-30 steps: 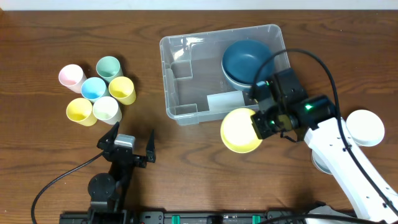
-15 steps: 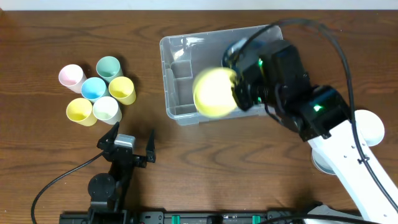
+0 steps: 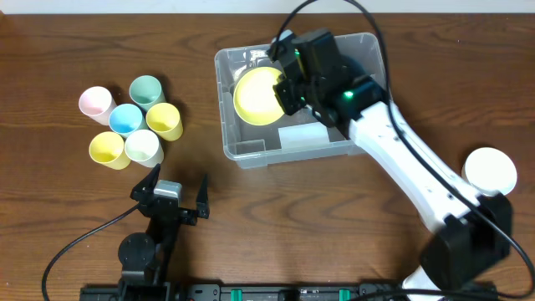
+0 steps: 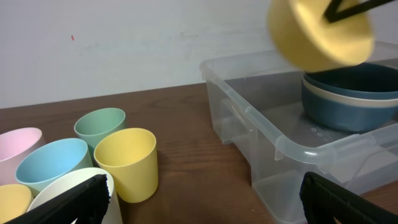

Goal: Pack container
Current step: 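Lower the yellow bowl into the container's left side and release, then move the right gripper back to the white bowl and grasp it, then carry the white bowl into the container onto the yellow bowl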

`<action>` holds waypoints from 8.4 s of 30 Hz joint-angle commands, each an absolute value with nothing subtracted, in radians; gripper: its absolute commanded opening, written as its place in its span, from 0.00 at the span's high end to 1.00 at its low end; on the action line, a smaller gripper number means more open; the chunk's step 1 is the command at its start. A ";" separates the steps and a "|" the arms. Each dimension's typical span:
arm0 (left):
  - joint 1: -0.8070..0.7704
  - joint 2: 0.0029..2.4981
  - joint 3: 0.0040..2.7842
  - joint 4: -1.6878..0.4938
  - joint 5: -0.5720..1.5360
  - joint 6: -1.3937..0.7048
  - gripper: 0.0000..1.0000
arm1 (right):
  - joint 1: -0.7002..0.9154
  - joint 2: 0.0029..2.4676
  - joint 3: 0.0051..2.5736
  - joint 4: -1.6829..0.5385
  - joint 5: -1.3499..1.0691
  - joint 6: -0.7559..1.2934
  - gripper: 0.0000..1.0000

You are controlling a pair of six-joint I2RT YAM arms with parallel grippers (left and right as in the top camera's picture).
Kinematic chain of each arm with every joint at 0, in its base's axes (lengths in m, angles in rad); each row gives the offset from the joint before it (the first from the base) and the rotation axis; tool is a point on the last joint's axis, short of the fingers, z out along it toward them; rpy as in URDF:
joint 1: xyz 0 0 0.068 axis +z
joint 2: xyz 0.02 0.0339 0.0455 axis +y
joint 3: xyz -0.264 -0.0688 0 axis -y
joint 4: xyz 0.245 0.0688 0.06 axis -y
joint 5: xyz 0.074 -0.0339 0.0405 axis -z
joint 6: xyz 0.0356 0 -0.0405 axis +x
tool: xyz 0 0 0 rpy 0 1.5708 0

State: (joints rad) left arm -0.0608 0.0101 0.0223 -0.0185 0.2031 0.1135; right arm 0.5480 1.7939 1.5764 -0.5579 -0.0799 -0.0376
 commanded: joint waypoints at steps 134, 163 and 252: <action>-0.063 0.004 0.004 -0.051 0.218 0.131 0.02 | -0.459 1.626 0.952 -0.570 0.044 0.258 0.47; -0.063 0.004 0.004 -0.052 0.218 0.131 0.02 | -0.424 1.628 1.367 -0.731 -0.121 0.202 0.99; -0.063 0.004 0.004 -0.052 0.217 0.131 0.02 | 0.607 2.233 2.005 -0.634 -0.105 0.067 0.78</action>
